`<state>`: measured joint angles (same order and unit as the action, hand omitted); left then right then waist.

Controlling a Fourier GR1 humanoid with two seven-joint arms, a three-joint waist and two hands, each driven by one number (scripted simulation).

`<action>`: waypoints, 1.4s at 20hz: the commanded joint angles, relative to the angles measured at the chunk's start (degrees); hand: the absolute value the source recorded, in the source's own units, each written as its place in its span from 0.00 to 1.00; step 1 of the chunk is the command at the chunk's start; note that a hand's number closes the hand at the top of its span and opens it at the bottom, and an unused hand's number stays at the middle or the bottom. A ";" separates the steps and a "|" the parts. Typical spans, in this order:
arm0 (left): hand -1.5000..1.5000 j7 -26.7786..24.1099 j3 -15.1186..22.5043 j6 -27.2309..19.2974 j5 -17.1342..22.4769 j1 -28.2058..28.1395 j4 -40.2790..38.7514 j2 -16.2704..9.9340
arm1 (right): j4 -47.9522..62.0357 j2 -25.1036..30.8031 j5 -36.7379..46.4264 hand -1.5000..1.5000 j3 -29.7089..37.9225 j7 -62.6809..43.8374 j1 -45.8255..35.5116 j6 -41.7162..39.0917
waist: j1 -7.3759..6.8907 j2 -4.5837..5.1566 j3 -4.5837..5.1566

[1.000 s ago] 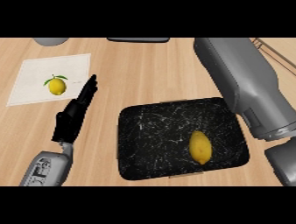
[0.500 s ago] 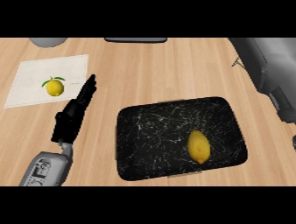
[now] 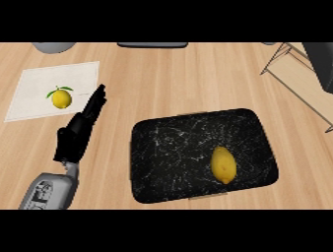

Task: Pick the cupcake from the tray and place it in the tiered shelf

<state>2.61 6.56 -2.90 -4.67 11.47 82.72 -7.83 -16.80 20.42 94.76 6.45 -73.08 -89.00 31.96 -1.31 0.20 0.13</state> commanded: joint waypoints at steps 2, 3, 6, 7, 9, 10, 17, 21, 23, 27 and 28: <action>0.50 -1.88 -0.43 1.09 0.93 -1.81 1.67 -0.51 | -0.40 1.62 4.15 1.00 1.15 -12.22 -0.16 -3.17 | -0.40 0.11 -0.02; 0.50 -0.94 -1.08 -0.41 -0.11 0.05 -0.90 -0.14 | -1.78 0.71 4.94 1.00 0.82 -12.22 1.58 -2.38 | 0.88 -0.09 -0.04; 0.50 -3.27 -1.64 0.73 0.03 -0.02 -2.72 -0.94 | -1.69 0.35 5.82 1.00 1.05 -12.22 1.92 -4.02 | 0.78 0.06 -0.04; 0.50 -0.34 -0.10 0.55 -0.01 -1.32 0.63 -0.04 | -1.24 2.58 6.46 1.00 0.68 -11.28 0.76 -6.55 | 0.45 -0.14 -0.07; 0.50 -2.64 -1.06 2.05 1.30 -1.65 -0.49 -0.57 | 0.09 2.94 7.71 1.00 0.75 -10.59 0.39 -5.70 | -0.67 0.40 -0.04; 0.50 -2.45 -1.31 0.20 0.31 -1.05 -0.76 0.10 | -0.53 3.88 7.44 1.00 1.12 -8.98 -0.06 -7.69 | 0.10 0.08 -0.05; 0.50 -3.00 0.23 0.78 -0.94 -1.76 -0.09 0.37 | 1.37 5.84 10.24 1.00 1.70 -5.95 2.64 -8.46 | -0.38 0.35 -0.06; 0.50 2.02 0.60 -0.44 -1.43 1.27 1.23 1.64 | 1.85 7.15 10.11 1.00 2.87 -2.15 9.05 0.74 | -0.72 0.65 -0.16; 0.50 -3.55 -0.62 1.22 -0.39 -1.10 -1.91 0.63 | 1.28 8.93 10.99 1.00 3.30 -3.84 9.72 0.96 | -0.89 0.86 -0.11; 0.50 -1.29 -0.92 1.22 -0.20 -0.65 -0.93 0.27 | -5.59 9.75 6.37 1.00 7.94 1.20 10.97 12.46 | -0.20 0.51 -0.28; 0.50 -1.61 -1.21 0.46 -0.39 0.88 -1.63 0.90 | -6.35 9.34 6.71 1.00 8.15 0.83 11.44 13.19 | -0.08 0.63 -0.23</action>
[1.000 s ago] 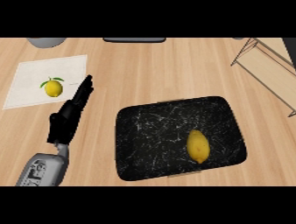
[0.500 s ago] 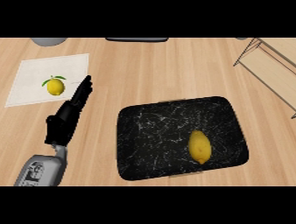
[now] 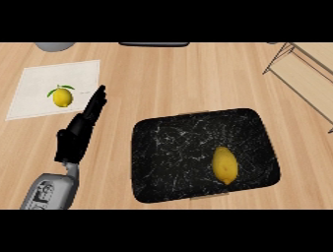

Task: Pick the cupcake from the tray and place it in the tiered shelf

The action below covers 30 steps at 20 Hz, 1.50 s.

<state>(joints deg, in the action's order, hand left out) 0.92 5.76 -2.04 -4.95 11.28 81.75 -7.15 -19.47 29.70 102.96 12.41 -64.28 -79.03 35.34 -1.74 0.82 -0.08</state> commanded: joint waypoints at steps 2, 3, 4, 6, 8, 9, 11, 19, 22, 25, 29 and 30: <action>0.50 0.47 -0.61 -0.15 0.03 0.34 -0.43 -0.11 | -4.60 1.35 -2.88 1.00 4.17 -5.32 4.95 13.38 | 0.52 -0.06 -0.05; 0.50 -0.39 0.18 -0.34 -0.49 0.77 -0.74 0.65 | -5.04 0.05 -2.20 1.00 4.12 -6.25 5.40 12.95 | 0.57 -0.15 0.01; 0.50 0.14 0.02 -1.00 -0.56 2.53 -2.52 1.65 | -4.41 1.80 -2.80 1.00 5.24 -4.22 4.77 12.87 | 0.43 0.14 0.02; 0.50 1.30 -1.32 1.35 0.94 1.14 0.26 -1.05 | -5.75 1.03 -2.28 1.00 5.62 -4.31 4.91 11.99 | 0.20 -0.37 0.05; 0.50 1.00 -0.69 0.10 -0.40 1.59 -0.33 -0.21 | -4.65 1.44 -1.89 1.00 6.72 -4.11 6.60 14.60 | -0.19 -0.07 0.04; 0.50 -0.15 -1.30 0.51 -0.11 0.50 -0.93 -0.83 | -5.30 1.71 -3.05 1.00 7.68 -2.39 9.80 17.66 | 0.27 -0.18 0.03; 0.50 2.33 -0.63 1.58 0.72 0.44 1.38 -0.50 | -5.40 1.67 -3.20 1.00 8.30 -1.01 7.63 15.83 | 0.03 -0.31 0.04; 0.50 0.62 -0.55 -1.46 -1.07 0.52 0.06 1.33 | -7.01 2.22 6.65 0.00 9.59 -17.46 11.95 3.32 | 1.20 -0.59 0.14; 0.50 1.36 0.45 -1.80 -2.23 -0.38 1.30 1.30 | -11.13 0.90 7.42 0.00 10.47 -17.60 12.57 5.92 | 1.21 -0.84 0.10; 0.50 2.17 -0.82 0.46 -0.03 -0.83 1.98 0.06 | -13.81 0.36 6.43 0.00 13.01 -16.54 14.60 10.44 | 1.02 -0.71 0.06; 0.50 2.63 -2.25 1.46 0.67 0.18 2.08 -1.40 | -18.31 -2.24 5.23 0.00 14.93 -13.25 11.61 8.80 | 1.20 -0.93 0.11; 0.50 3.22 -1.84 1.17 0.71 -0.06 1.93 -0.51 | -17.27 -1.00 3.64 0.00 16.22 -10.76 12.91 11.56 | 0.99 -0.66 0.06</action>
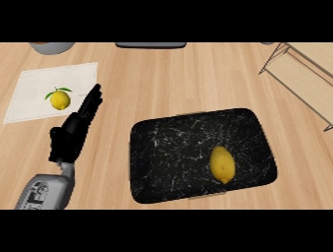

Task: Pick the cupcake from the tray and place it in the tiered shelf

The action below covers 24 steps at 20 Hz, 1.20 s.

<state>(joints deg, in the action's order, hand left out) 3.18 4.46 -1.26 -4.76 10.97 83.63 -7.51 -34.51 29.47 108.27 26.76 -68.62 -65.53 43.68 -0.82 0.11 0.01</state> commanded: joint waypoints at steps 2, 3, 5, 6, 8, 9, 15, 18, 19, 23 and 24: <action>0.50 1.09 -0.97 -0.41 -0.07 1.19 0.07 -0.18 | -5.07 -4.82 -1.04 0.00 1.55 -7.40 -0.47 2.37 | 0.38 -0.12 0.00; 0.50 -0.88 1.02 -1.90 -1.71 -1.82 -0.18 1.69 | -7.14 -4.32 -3.36 0.00 2.28 -4.45 -0.05 2.08 | 0.85 -0.35 0.01; 0.50 -3.23 -0.92 -0.07 -0.29 -1.11 -1.86 0.10 | -8.75 -5.47 -2.72 0.00 2.29 -4.55 0.19 2.40 | 0.72 -0.20 0.03; 0.50 -0.03 -0.09 0.21 -1.02 -1.80 1.49 -0.75 | -9.78 -4.03 -2.82 0.00 2.32 -3.03 0.45 2.82 | 0.50 -0.27 0.00; 0.50 0.51 1.15 -0.15 -1.17 -1.71 1.33 0.89 | -10.90 -4.42 0.42 0.00 2.70 -5.76 -1.77 4.25 | -0.02 -0.05 0.01; 0.50 -3.00 -0.58 -0.20 -0.64 -1.71 -2.33 0.52 | -13.33 -4.53 -0.58 0.00 3.47 -4.82 0.07 6.96 | 0.64 -0.03 0.03; 0.50 -0.43 -0.41 -0.20 -0.21 -1.27 -0.68 0.98 | -26.82 -6.63 5.64 0.00 6.75 -7.49 -2.27 4.08 | 1.28 -0.57 0.07; 0.50 -0.66 -0.73 0.41 0.06 -3.41 0.82 0.00 | -35.82 -9.00 7.12 0.00 8.94 -7.66 -1.36 -2.03 | 1.86 -1.23 0.07; 0.50 -1.89 -1.34 -0.86 -0.79 -1.62 -2.53 0.52 | -39.19 -10.41 8.69 0.00 8.93 -8.12 -2.64 -4.59 | 2.82 -1.24 0.15; 0.50 -0.88 -2.36 0.06 0.10 -1.75 -0.79 -0.83 | -49.45 -17.67 7.27 0.00 12.03 -7.73 2.03 -12.39 | 3.75 -1.73 0.09; 0.50 -0.55 -3.47 -0.22 0.45 -2.30 -0.87 -1.45 | -51.42 -18.06 7.22 0.00 12.56 -6.70 1.16 -15.94 | 4.22 -2.18 0.13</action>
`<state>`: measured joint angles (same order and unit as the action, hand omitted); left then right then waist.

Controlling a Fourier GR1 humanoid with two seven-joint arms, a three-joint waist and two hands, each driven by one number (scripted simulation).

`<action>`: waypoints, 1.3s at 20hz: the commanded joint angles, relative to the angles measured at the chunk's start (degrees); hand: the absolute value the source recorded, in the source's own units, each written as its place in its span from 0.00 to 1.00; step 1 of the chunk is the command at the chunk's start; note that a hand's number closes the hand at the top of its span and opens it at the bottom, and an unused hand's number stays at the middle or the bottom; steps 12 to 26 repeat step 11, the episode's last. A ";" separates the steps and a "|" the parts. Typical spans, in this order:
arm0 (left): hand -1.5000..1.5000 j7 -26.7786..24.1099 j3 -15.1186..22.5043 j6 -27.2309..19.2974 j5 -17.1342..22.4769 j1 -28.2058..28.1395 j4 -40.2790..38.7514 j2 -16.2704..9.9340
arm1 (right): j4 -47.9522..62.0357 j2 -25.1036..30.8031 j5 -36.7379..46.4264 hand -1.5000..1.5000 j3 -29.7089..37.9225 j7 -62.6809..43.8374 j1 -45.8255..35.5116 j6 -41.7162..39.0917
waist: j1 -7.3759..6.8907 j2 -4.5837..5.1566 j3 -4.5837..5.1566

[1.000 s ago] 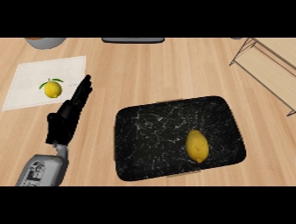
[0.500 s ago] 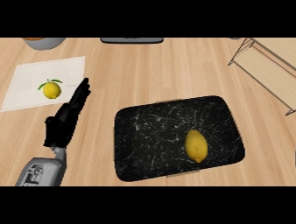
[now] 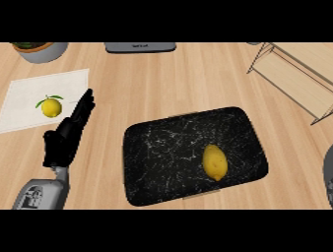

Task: Pick the cupcake from the tray and place it in the tiered shelf

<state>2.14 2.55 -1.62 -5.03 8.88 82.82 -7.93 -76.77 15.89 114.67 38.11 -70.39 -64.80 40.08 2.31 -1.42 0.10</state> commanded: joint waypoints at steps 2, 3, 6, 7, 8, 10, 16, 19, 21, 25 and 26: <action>0.50 1.31 -0.36 -1.07 -0.35 -0.06 0.23 0.32 | -14.97 -7.26 1.31 0.00 1.93 -4.19 2.30 -15.15 | 1.32 -0.55 0.00; 0.50 1.26 -1.94 -0.09 0.94 -0.02 -0.38 -0.88 | -17.26 -9.72 0.65 0.00 1.90 -3.01 4.33 -16.02 | 2.10 -0.89 0.01; 0.50 -1.32 -1.03 -0.17 0.50 -2.63 -0.96 -0.08 | -25.79 -14.95 2.85 0.00 0.89 -0.73 6.93 -20.11 | 2.22 -1.07 0.10; 0.50 0.62 -1.05 -0.81 0.10 -0.46 -0.45 -0.02 | -26.24 -15.56 1.23 0.00 0.46 0.35 8.32 -22.14 | 2.82 -1.37 0.03; 0.50 0.33 -1.85 -0.50 0.08 -1.27 -0.86 -1.20 | -29.11 -15.64 1.08 0.00 -0.12 0.66 8.94 -23.58 | 2.66 -1.50 0.06; 0.50 -2.61 -1.79 0.34 0.68 -2.92 -1.59 -0.95 | -35.55 -15.74 -0.57 0.00 -1.86 1.53 11.31 -26.75 | 1.94 -1.06 0.10; 0.50 -2.20 0.00 -0.80 -0.65 -2.75 -2.15 0.83 | -37.57 -15.77 -0.60 0.00 -3.41 1.16 10.93 -29.26 | 1.74 -0.97 0.12; 0.50 -2.20 0.00 -0.80 -0.65 -2.75 -2.15 0.83 | -37.57 -15.77 -0.60 0.00 -3.41 1.16 10.93 -29.26 | 1.74 -0.97 0.12; 0.50 -2.20 0.00 -0.80 -0.65 -2.75 -2.15 0.83 | -37.57 -15.77 -0.60 0.00 -3.41 1.16 10.93 -29.26 | 1.74 -0.97 0.12; 0.50 -2.20 0.00 -0.80 -0.65 -2.75 -2.15 0.83 | -37.57 -15.77 -0.60 0.00 -3.41 1.16 10.93 -29.26 | 1.74 -0.97 0.12; 0.50 -2.20 0.00 -0.80 -0.65 -2.75 -2.15 0.83 | -37.57 -15.77 -0.60 0.00 -3.41 1.16 10.93 -29.26 | 1.74 -0.97 0.12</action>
